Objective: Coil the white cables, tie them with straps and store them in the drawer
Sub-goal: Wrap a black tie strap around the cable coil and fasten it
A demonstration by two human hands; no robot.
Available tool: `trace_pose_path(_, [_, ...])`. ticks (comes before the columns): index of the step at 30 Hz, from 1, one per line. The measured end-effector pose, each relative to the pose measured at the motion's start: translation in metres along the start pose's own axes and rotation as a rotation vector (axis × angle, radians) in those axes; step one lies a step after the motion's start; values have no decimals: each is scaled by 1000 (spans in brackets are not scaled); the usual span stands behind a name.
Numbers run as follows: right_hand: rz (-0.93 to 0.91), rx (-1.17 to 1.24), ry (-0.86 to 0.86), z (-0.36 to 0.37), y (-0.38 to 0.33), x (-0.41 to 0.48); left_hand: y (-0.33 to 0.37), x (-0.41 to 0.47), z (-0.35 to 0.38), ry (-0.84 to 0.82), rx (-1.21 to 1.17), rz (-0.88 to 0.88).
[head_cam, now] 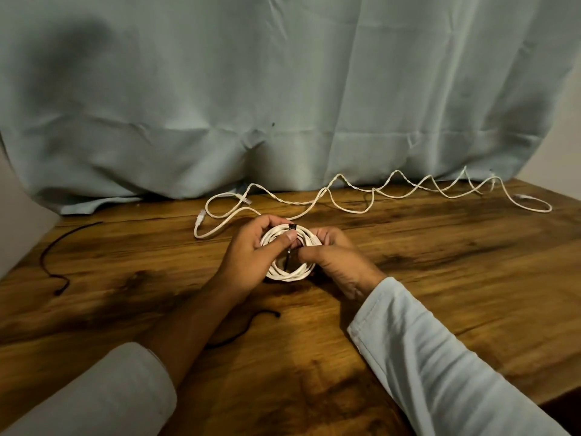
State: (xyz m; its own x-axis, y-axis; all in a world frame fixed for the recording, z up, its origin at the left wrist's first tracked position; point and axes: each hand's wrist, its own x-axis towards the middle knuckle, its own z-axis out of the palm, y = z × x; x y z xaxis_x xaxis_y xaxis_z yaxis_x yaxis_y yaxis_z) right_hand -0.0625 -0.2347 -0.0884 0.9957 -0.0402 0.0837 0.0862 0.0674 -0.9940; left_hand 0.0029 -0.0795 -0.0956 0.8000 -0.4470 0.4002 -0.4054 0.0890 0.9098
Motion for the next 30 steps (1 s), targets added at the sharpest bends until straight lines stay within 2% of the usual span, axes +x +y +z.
trace_pose_path(5, [-38,16,3,3,2,-1,2,-1,0,-14,-15,-34])
trace_pose_path(9, [-125,-12,86,3,9,4,-1,1,-2,13,4,-52])
trace_pose_path(14, [-415,-341,307,1,4,7,-2,3,-1,24,11,-70])
trace_pose_path(19, [-558,-393,340,-3,6,13,0,2,1,21,-25,-87])
trace_pose_path(22, [-565,-358,322,-7,7,16,-2,2,-1,44,-5,-81])
trace_pose_path(24, [-541,-356,309,-10,8,18,-2,2,-5,68,71,-19])
trace_pose_path(28, [-514,-423,292,-15,4,16,2,1,-12,109,502,313])
trace_pose_path(30, [-507,-465,280,-18,3,14,3,0,-13,98,603,405])
